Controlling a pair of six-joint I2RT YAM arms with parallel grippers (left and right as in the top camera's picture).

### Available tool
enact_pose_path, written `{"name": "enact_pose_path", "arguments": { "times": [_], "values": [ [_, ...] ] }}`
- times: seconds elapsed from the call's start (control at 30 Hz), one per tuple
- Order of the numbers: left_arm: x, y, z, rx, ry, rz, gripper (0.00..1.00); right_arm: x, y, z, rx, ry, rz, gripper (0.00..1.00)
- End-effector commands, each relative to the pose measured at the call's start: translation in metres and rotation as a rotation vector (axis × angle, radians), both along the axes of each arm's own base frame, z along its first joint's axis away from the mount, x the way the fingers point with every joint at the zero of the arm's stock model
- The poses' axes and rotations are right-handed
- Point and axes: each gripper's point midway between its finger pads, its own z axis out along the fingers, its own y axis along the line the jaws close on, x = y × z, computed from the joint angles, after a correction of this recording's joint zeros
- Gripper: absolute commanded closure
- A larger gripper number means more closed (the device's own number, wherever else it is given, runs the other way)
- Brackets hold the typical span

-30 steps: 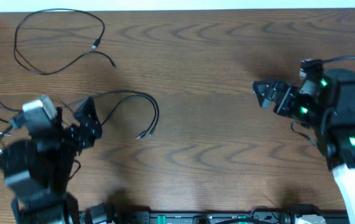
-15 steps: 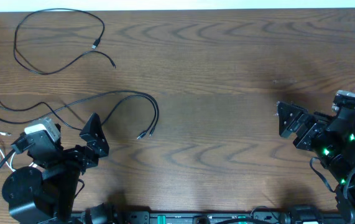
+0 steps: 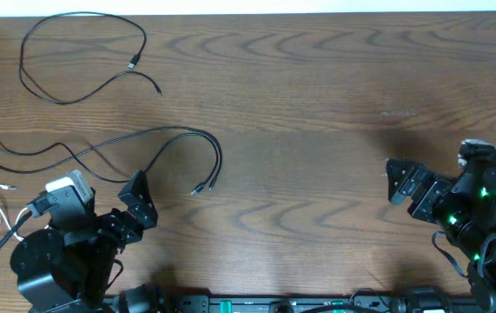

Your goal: Untangle cables

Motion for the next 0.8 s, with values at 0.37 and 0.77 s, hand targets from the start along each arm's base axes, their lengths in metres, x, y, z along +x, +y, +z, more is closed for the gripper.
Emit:
{"name": "enact_pose_path", "arguments": {
  "times": [0.37, 0.77],
  "values": [
    [-0.014, -0.004, -0.022, -0.018, 0.108, -0.003, 0.02, -0.004, -0.003, -0.004, -0.020, 0.021, -0.003, 0.01],
    [-0.016, -0.004, -0.024, -0.022, 0.121, -0.003, 0.02, -0.004, -0.003, -0.004, -0.020, 0.023, -0.003, 0.01]
  ]
}}
